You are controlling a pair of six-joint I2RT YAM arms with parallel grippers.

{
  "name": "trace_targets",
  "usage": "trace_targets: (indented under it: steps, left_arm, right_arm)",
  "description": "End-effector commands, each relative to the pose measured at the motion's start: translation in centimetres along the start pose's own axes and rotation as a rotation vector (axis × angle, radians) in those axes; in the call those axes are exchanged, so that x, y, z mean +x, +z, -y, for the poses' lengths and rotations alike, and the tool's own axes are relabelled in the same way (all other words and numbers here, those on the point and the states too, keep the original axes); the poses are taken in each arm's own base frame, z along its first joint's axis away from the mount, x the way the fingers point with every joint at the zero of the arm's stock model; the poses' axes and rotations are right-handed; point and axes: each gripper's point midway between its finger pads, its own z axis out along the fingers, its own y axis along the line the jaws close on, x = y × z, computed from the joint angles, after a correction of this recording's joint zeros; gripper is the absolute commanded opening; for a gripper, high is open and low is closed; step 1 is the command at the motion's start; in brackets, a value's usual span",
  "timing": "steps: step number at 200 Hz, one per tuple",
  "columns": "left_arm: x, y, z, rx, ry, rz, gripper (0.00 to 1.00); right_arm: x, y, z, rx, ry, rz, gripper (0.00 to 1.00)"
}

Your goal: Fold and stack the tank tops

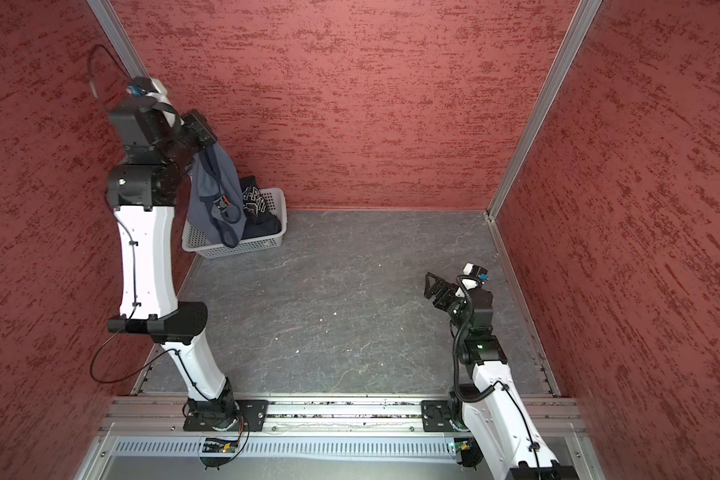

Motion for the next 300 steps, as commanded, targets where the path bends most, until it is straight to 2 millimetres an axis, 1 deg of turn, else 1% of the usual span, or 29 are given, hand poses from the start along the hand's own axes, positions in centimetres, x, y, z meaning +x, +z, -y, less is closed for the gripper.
trace_targets:
  steps: [1,25,46,59,70,89,104,120,140,164,172,181,187,191,194,200,207,214,219,236,244,247,258,270,271,275,280,286,300]
  left_arm:
    - [-3.6,-5.1,6.0,0.197,0.052,0.105,0.00]
    - [-5.0,-9.7,10.9,0.347,0.065,0.161,0.00]
    - [-5.0,-13.1,15.2,0.480,0.067,0.181,0.00]
    - [-4.4,-14.6,17.5,0.546,0.061,0.173,0.00]
    - [-3.4,-15.4,19.5,0.601,0.050,0.148,0.00]
    - [-0.4,-15.8,22.9,0.678,0.035,0.070,0.00]
    - [3.5,-15.2,25.3,0.710,0.020,-0.027,0.00]
    - [9.1,-14.4,28.3,0.761,0.005,-0.161,0.00]
    - [18.5,-13.4,31.6,0.795,-0.011,-0.342,0.00]
    - [30.0,-13.6,35.4,0.824,-0.018,-0.550,0.00]
    - [33.3,-14.1,36.7,0.834,-0.012,-0.608,0.00]
    - [37.0,-14.6,37.8,0.835,0.011,-0.675,0.05]
    - [38.8,-14.8,38.3,0.831,0.026,-0.714,0.10]
    - [39.6,-14.9,38.6,0.827,0.031,-0.733,0.15]
    - [40.3,-14.9,38.6,0.818,0.038,-0.753,0.22]
    - [41.9,-14.7,38.3,0.793,0.057,-0.789,0.42]
    - [42.7,-14.4,37.8,0.755,0.075,-0.810,0.60]
    - [43.4,-13.9,36.9,0.708,0.097,-0.819,0.72]
    - [43.5,-13.7,36.2,0.683,0.119,-0.820,0.78]
    - [43.5,-13.0,33.4,0.599,0.192,-0.803,0.88]
    - [42.5,-12.9,32.0,0.574,0.205,-0.775,0.92]
    - [42.7,-12.8,31.1,0.554,0.214,-0.776,0.94]
    - [41.8,-12.3,28.2,0.503,0.200,-0.759,0.98]
    - [41.8,-11.7,24.2,0.440,0.158,-0.778,0.98]
    - [41.5,-11.6,24.0,0.437,0.149,-0.773,0.97]
    - [41.9,-11.3,22.5,0.414,0.138,-0.786,0.98]
    - [41.8,-11.0,20.8,0.392,0.116,-0.787,0.97]
    - [41.2,-10.8,19.3,0.378,0.089,-0.780,0.98]
    - [41.6,-10.6,15.4,0.328,0.054,-0.806,0.98]
  right_arm:
    - [-1.4,-0.9,-1.9,-0.044,0.008,0.011,0.99]
    - [-1.8,-1.8,-2.6,-0.058,0.004,0.018,0.99]
    - [-2.3,-2.8,-3.1,-0.059,-0.002,0.029,0.99]
    - [-2.6,-3.4,-3.4,-0.061,-0.007,0.036,0.99]
    - [-3.0,-4.0,-3.7,-0.061,-0.014,0.043,0.99]
    - [-3.6,-5.0,-4.2,-0.055,-0.026,0.058,0.99]
    - [-4.1,-5.7,-4.2,-0.035,-0.031,0.069,0.99]
    - [-4.4,-6.3,-3.6,0.013,-0.027,0.081,0.99]
    - [-4.8,-7.2,-2.0,0.117,-0.007,0.102,0.99]
    - [-5.4,-8.6,-0.1,0.231,0.004,0.158,0.99]
    - [-5.6,-9.1,0.4,0.261,0.005,0.176,0.99]
    - [-5.9,-9.7,0.9,0.290,0.007,0.199,0.99]
    - [-6.0,-9.9,1.0,0.299,0.007,0.209,0.99]
    - [-6.1,-10.1,1.2,0.306,0.009,0.215,0.99]
    - [-6.1,-10.2,1.3,0.310,0.009,0.219,0.99]
    - [-6.2,-10.3,1.2,0.312,0.006,0.225,0.99]
    - [-6.1,-10.3,1.2,0.310,0.004,0.225,0.99]
    - [-6.0,-10.1,1.1,0.301,-0.001,0.214,0.99]
    - [-5.8,-9.9,1.0,0.291,-0.005,0.203,0.99]
    - [-4.7,-8.7,0.6,0.252,-0.005,0.134,0.98]
    - [-3.6,-7.7,0.3,0.226,-0.002,0.076,0.96]
    - [-3.3,-7.4,0.3,0.219,0.002,0.056,0.95]
    - [-1.6,-6.0,0.3,0.191,0.022,-0.027,0.93]
    - [0.6,-4.5,0.7,0.176,0.061,-0.117,0.91]
    - [0.8,-4.4,0.7,0.174,0.064,-0.124,0.91]
    - [1.5,-3.9,0.8,0.169,0.071,-0.151,0.91]
    - [2.4,-3.4,0.8,0.164,0.074,-0.182,0.90]
    - [3.4,-2.8,0.7,0.161,0.070,-0.217,0.90]
    - [5.5,-1.6,0.2,0.155,0.052,-0.284,0.90]
